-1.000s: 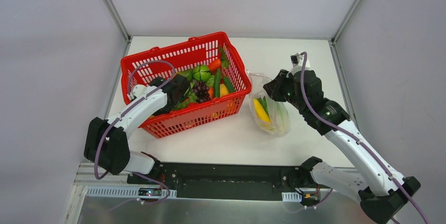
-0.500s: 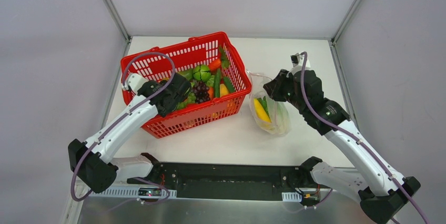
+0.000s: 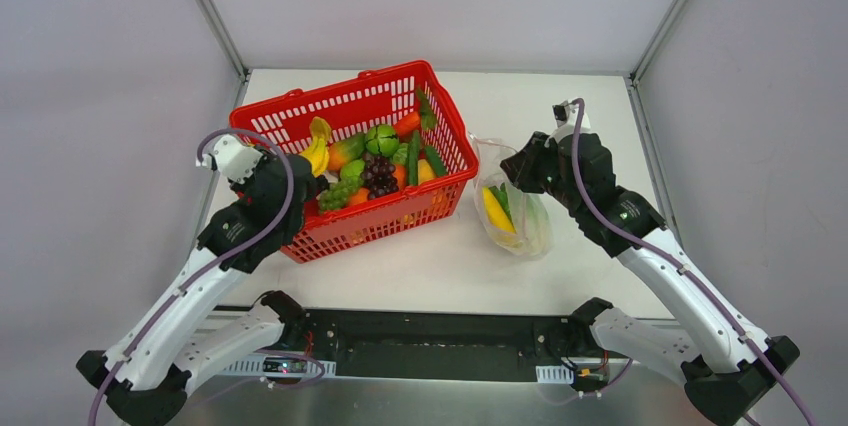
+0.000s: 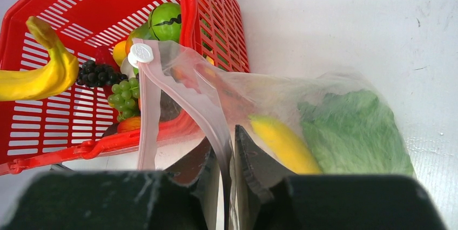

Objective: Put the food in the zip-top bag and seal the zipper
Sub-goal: Pick up the fake fruit from the bin, then place the fake fruit in the zipper food storage bag.

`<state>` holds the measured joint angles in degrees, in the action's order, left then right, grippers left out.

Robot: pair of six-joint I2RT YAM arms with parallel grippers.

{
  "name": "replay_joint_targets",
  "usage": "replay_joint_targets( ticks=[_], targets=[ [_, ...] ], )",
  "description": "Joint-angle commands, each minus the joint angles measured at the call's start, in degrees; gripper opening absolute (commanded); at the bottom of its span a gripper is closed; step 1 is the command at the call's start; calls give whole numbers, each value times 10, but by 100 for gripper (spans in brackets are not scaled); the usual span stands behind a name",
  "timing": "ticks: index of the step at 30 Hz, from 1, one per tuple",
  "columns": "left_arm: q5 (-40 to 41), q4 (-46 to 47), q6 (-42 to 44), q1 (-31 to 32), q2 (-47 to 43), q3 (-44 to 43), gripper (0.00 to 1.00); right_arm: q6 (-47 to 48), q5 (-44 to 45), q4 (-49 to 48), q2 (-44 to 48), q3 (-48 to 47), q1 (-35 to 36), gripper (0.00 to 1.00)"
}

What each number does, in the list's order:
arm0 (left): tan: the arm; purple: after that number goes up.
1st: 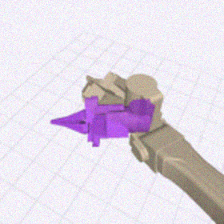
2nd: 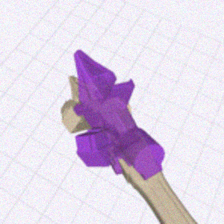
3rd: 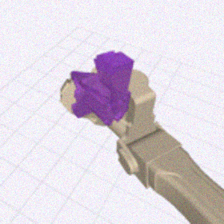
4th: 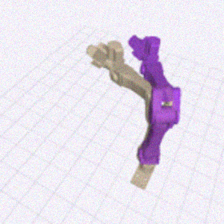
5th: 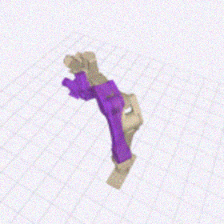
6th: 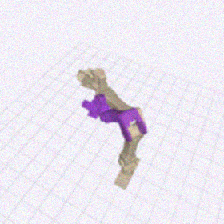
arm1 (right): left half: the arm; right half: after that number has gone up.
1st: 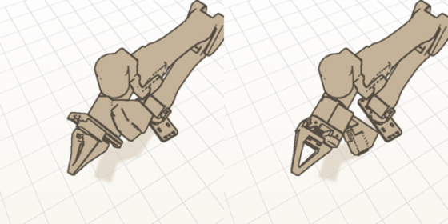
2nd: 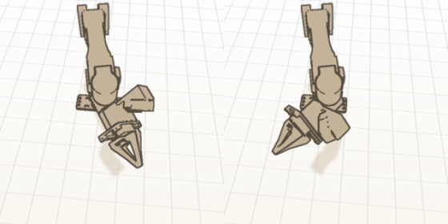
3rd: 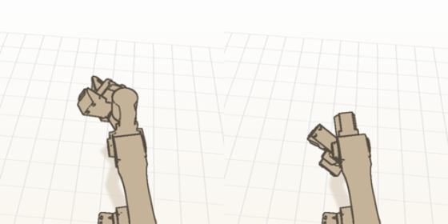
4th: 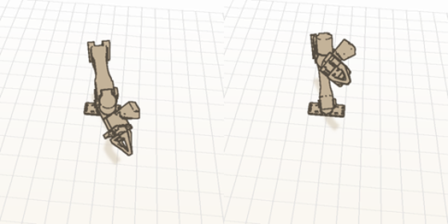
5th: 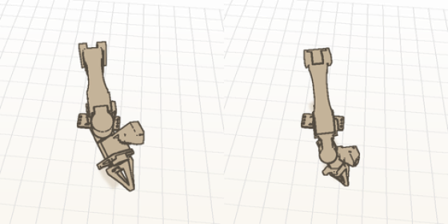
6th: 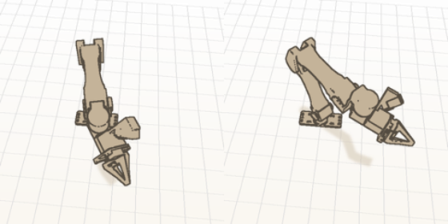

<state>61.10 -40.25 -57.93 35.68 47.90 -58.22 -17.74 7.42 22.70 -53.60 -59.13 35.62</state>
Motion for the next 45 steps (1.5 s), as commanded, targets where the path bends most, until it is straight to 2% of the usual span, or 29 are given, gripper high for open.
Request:
replay_joint_targets(
  ticks=[1,5,12,25,32,40,45],
  targets=[
    [-38,166,173,4,-44,32,0,-1,-5,-23,7,3,-4,18],
    [-110,241,245,4,-61,45,0,-3,-10,-26,6,3,-4,18],
    [-305,342,333,4,-67,39,0,-7,-11,-25,13,2,-4,18],
    [-575,427,371,5,-58,18,0,-9,-24,-26,6,-4,-5,17],
    [-726,438,363,28,-11,-29,0,-12,-24,-44,19,1,-4,17],
    [-769,436,523,103,40,-58,0,-22,-33,-47,20,9,-4,17],
    [-801,479,573,125,74,-74,0,-27,-28,-51,30,14,-5,17]
  ],
)
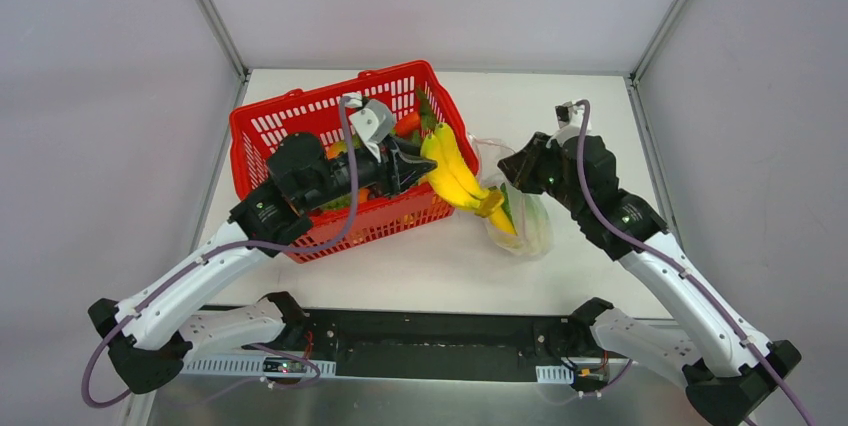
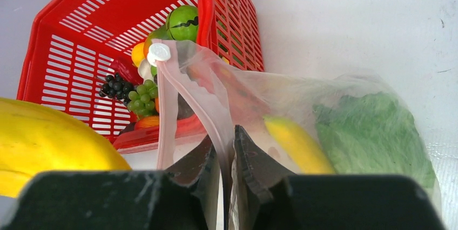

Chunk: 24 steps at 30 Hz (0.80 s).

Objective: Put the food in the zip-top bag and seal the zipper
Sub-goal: Place the fake fruit in the zipper food storage bag.

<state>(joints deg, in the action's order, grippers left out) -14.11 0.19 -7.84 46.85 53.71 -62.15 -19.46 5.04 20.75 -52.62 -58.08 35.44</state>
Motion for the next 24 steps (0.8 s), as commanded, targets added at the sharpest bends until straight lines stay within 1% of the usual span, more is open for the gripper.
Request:
replay_joint_targets(
  ticks=[1,4,7,11,15,18,20,22,24],
  targets=[
    [-53,88,89,19,20,-36,0,-10,-2,-32,22,4,-2,17],
    [-70,111,120,34,33,-47,0,-11,1,-29,28,6,-3,17],
    [-83,155,135,42,39,-42,0,-11,8,-26,35,8,-3,17],
    [-80,231,122,45,45,-27,0,-11,10,-25,37,10,-3,17],
    [-78,261,112,45,52,-26,0,-13,7,-25,36,10,-3,17],
    [-91,275,109,46,59,-18,0,-15,12,-24,37,9,-3,17],
    [-115,278,121,46,71,-12,0,-18,20,-25,41,8,-3,17],
    [-182,293,152,46,86,1,0,-18,29,-24,47,6,-2,17],
    [-199,299,159,47,105,5,0,-15,42,-19,53,2,-3,17]
  ],
)
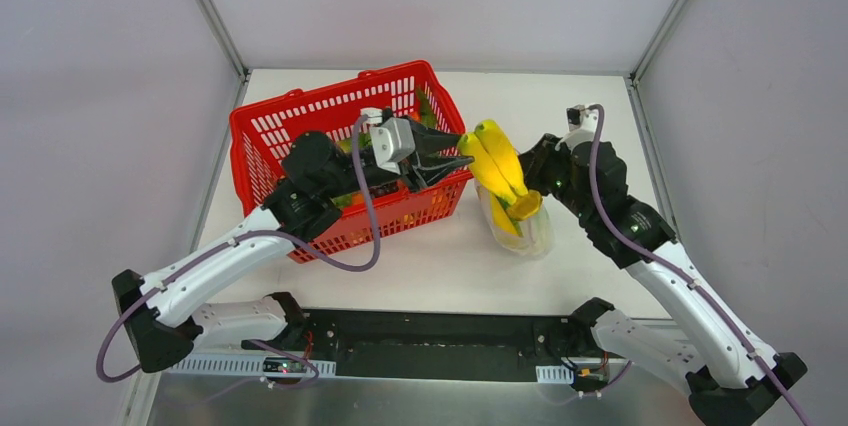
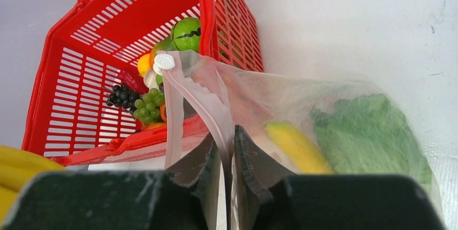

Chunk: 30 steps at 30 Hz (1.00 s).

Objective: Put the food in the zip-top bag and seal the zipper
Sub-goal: Place the fake fruit in the zipper food storage bag.

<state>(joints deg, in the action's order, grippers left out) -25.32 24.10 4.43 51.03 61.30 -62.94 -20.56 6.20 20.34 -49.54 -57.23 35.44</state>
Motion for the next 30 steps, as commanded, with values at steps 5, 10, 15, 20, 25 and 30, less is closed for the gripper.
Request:
replay_joint_targets(
  ticks=[5,10,15,20,25,30],
  targets=[
    [-87,96,50,6,63,23,0,0,51,4,33,-14,-3,17],
    [-90,41,99,6,75,11,0,-5,56,7,44,-11,-3,17],
    [-69,-5,137,6,65,21,0,-6,65,10,50,-15,-4,17],
    [-48,-8,140,5,66,32,0,-7,59,10,49,-21,-5,17],
    [-28,-10,147,5,66,38,0,-12,55,12,54,-22,-4,17],
    [-8,-45,168,7,68,31,0,-16,52,11,57,-27,-5,17]
  ],
)
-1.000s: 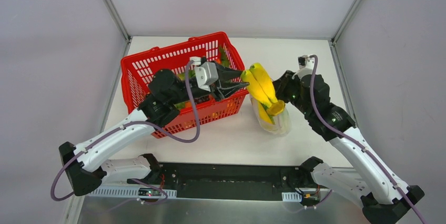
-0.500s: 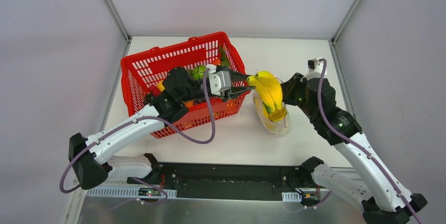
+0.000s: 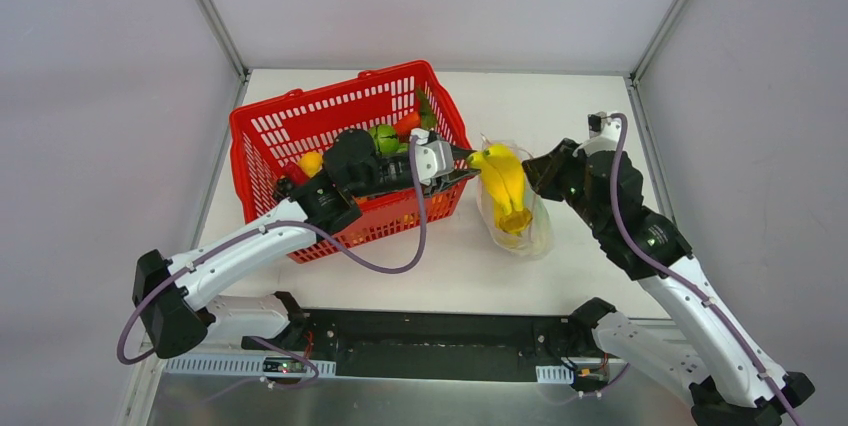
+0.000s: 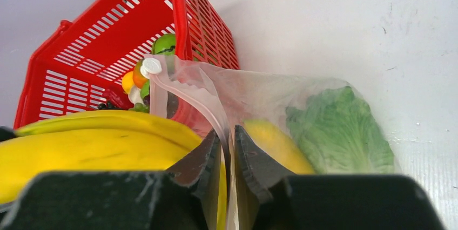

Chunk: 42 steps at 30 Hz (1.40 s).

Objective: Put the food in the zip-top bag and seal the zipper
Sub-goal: Place the fake fruit in the zipper food storage bag.

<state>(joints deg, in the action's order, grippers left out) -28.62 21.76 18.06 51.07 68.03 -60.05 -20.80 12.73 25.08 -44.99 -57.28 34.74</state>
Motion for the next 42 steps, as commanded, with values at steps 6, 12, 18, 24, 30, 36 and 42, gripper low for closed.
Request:
replay_joint_targets(
  ticks=[6,12,18,24,30,36,42],
  targets=[
    [51,-19,30,10,7,-1,0,-14,-27,-36,7,-33,2,17],
    [23,-68,34,19,29,-35,0,-14,-28,-36,4,-34,2,14],
    [23,-88,19,27,49,-51,21,-15,-25,-37,5,-33,2,13],
    [43,-74,-30,27,45,-59,68,-15,-25,-36,4,-34,3,13],
    [75,-52,-36,27,21,-40,77,-15,-21,-36,5,-30,3,10],
    [124,-47,-42,27,-11,-16,77,-12,-27,-36,4,-27,3,4],
    [251,-80,-70,26,-54,-1,83,-3,-53,-33,-11,-29,3,0]
  ],
)
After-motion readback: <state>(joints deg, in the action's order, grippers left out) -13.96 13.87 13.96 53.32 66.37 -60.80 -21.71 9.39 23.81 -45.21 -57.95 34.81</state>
